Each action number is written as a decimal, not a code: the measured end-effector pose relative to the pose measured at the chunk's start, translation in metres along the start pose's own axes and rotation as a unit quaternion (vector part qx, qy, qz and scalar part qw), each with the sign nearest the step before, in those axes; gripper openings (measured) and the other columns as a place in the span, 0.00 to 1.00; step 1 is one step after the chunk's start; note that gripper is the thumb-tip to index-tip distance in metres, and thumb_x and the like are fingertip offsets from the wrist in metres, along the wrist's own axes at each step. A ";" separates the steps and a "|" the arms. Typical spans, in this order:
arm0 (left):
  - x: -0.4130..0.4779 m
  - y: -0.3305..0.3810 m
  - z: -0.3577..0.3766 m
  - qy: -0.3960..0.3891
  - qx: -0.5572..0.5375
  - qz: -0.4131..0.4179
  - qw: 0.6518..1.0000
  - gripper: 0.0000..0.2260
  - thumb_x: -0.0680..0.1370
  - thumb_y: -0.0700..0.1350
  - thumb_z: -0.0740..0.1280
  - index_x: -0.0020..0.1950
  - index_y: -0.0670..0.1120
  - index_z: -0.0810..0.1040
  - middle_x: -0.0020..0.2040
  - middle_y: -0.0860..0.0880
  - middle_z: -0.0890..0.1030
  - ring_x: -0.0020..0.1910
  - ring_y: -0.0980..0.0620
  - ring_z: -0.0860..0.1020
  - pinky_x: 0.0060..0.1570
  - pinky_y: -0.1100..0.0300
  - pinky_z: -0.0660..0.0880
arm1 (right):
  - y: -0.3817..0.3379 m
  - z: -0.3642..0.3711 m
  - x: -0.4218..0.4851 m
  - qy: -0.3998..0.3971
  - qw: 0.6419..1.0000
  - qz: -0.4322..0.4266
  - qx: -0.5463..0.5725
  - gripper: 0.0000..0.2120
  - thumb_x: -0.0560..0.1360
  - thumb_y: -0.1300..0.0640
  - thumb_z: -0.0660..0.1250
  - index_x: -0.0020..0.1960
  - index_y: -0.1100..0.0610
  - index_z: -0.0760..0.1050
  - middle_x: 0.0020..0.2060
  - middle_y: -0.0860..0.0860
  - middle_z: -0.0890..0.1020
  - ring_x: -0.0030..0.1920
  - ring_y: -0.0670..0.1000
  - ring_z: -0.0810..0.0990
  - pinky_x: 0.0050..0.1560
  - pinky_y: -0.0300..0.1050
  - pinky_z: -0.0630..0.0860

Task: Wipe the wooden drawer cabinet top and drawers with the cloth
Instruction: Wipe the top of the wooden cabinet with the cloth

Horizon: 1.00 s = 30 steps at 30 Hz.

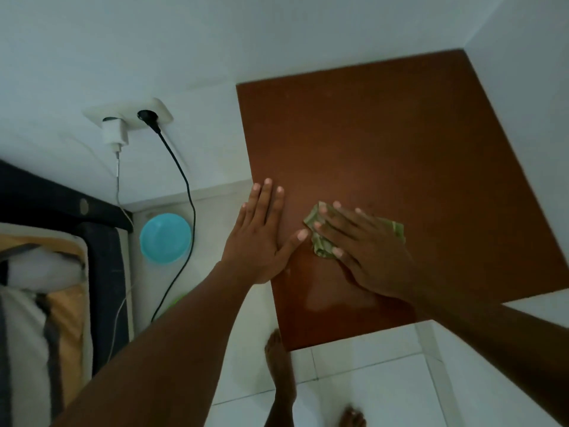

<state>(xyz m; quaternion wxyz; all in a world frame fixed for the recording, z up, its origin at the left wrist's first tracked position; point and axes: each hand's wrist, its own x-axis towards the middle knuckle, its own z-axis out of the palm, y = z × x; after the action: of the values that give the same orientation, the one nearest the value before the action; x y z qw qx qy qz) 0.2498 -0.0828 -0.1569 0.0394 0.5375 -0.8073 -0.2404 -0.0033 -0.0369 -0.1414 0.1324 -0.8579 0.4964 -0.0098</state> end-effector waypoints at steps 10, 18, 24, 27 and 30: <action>0.001 0.012 -0.004 -0.028 0.020 -0.046 0.998 0.43 0.75 0.76 0.41 0.82 0.51 0.38 0.82 0.51 0.35 0.79 0.52 0.31 0.80 0.46 0.41 | -0.089 0.049 -0.145 0.111 0.984 -0.065 0.123 0.17 0.78 0.60 0.63 0.65 0.51 0.78 0.67 0.47 0.79 0.71 0.47 0.73 0.57 0.46 0.79; -0.024 -0.017 -0.016 -0.033 0.055 0.017 0.998 0.40 0.78 0.72 0.39 0.83 0.50 0.39 0.82 0.52 0.36 0.80 0.54 0.35 0.80 0.50 0.44 | -0.045 -0.051 -0.018 0.240 0.945 0.054 0.216 0.11 0.82 0.60 0.63 0.61 0.55 0.82 0.51 0.36 0.79 0.48 0.36 0.76 0.64 0.39 0.69; 0.005 -0.046 -0.044 -0.063 0.090 0.054 0.992 0.39 0.78 0.72 0.36 0.82 0.50 0.38 0.82 0.53 0.36 0.80 0.54 0.34 0.80 0.49 0.45 | 0.020 -0.113 0.193 0.247 0.961 0.051 0.116 0.11 0.78 0.63 0.61 0.52 0.60 0.82 0.43 0.55 0.85 0.43 0.60 0.81 0.50 0.52 0.76; 0.012 -0.056 -0.045 -0.062 0.078 0.071 0.992 0.38 0.79 0.72 0.38 0.82 0.51 0.38 0.82 0.53 0.36 0.80 0.54 0.34 0.80 0.49 0.45 | 0.045 -0.115 0.260 0.168 0.979 0.075 0.087 0.13 0.78 0.60 0.59 0.55 0.59 0.81 0.47 0.58 0.84 0.46 0.62 0.80 0.51 0.55 0.77; 0.010 -0.057 -0.039 -0.063 0.033 0.072 0.995 0.37 0.80 0.71 0.41 0.82 0.52 0.36 0.82 0.55 0.34 0.80 0.55 0.34 0.80 0.50 0.44 | 0.054 -0.079 0.279 0.051 0.993 0.073 0.073 0.20 0.81 0.55 0.58 0.71 0.54 0.74 0.69 0.58 0.77 0.68 0.60 0.76 0.70 0.57 0.71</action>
<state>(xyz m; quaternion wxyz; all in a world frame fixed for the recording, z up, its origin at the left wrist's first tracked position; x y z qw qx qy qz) 0.3067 -0.1230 -0.1497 -0.0121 0.4627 -0.8524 -0.2434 0.0801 -0.3179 -0.1100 0.1696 -0.8056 0.5620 -0.0802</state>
